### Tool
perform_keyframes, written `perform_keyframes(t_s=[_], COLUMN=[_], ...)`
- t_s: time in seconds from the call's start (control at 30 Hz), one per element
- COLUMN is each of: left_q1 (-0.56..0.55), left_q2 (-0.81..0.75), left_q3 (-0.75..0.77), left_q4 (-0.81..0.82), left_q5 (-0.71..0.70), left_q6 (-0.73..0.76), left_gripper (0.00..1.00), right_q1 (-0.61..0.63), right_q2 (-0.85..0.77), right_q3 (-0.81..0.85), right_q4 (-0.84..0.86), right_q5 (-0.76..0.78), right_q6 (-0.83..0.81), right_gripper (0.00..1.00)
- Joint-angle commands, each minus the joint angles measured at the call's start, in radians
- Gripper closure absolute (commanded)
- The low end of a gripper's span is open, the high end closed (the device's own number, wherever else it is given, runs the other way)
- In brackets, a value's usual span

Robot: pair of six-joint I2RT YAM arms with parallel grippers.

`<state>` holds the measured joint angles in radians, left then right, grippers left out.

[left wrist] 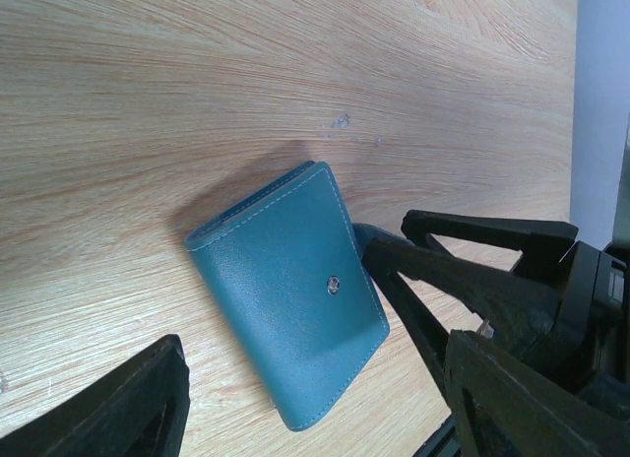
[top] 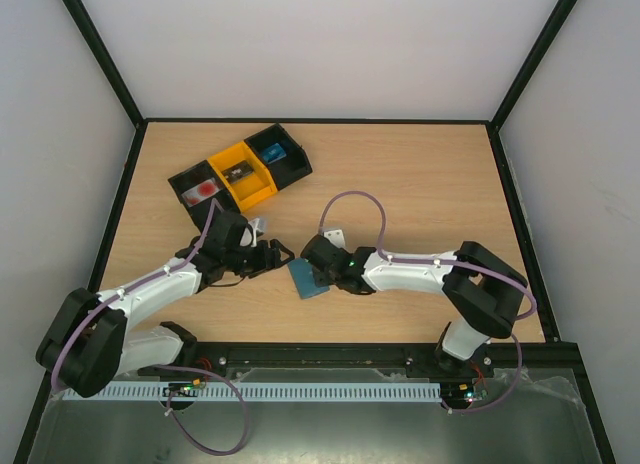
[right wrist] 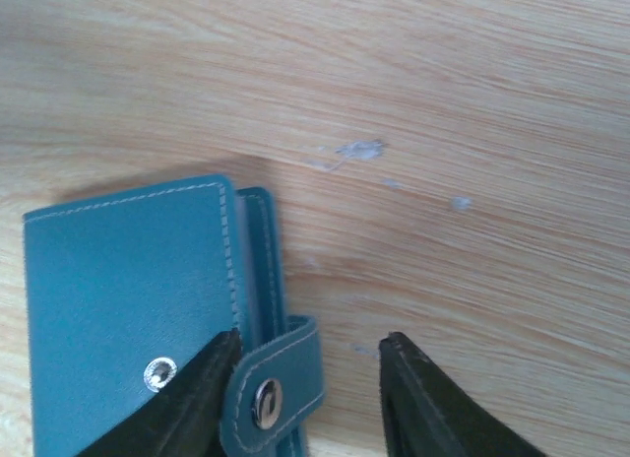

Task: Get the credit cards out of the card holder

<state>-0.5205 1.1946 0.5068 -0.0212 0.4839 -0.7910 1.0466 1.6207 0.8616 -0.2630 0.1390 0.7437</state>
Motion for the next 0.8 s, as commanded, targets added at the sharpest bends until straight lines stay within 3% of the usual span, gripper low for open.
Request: perform_keyframes(t_s=[0.0, 0.23, 0.43, 0.77], left_q1=[0.002, 0.003, 0.002, 0.002], left_q2=[0.009, 0.02, 0.007, -0.022], left_q3=[-0.008, -0.005, -0.004, 0.019], left_q4=[-0.009, -0.006, -0.013, -0.061], left_q5=[0.01, 0.013, 0.011, -0.025], left_q6=[0.016, 0.019, 0.025, 0.029], left_gripper=[0.28, 0.28, 0.29, 0.27], right_q1=[0.001, 0.0, 0.0, 0.0], right_q2=[-0.015, -0.073, -0.165, -0.3], right_q3=[0.001, -0.033, -0.069, -0.176], right_q4=[-0.05, 0.01, 0.073, 0.323], right_q5=[0.102, 0.111, 0.056, -0.204], right_q6=[-0.003, -0.014, -0.002, 0.107], right_gripper=[0.68, 0.98, 0.98, 0.98])
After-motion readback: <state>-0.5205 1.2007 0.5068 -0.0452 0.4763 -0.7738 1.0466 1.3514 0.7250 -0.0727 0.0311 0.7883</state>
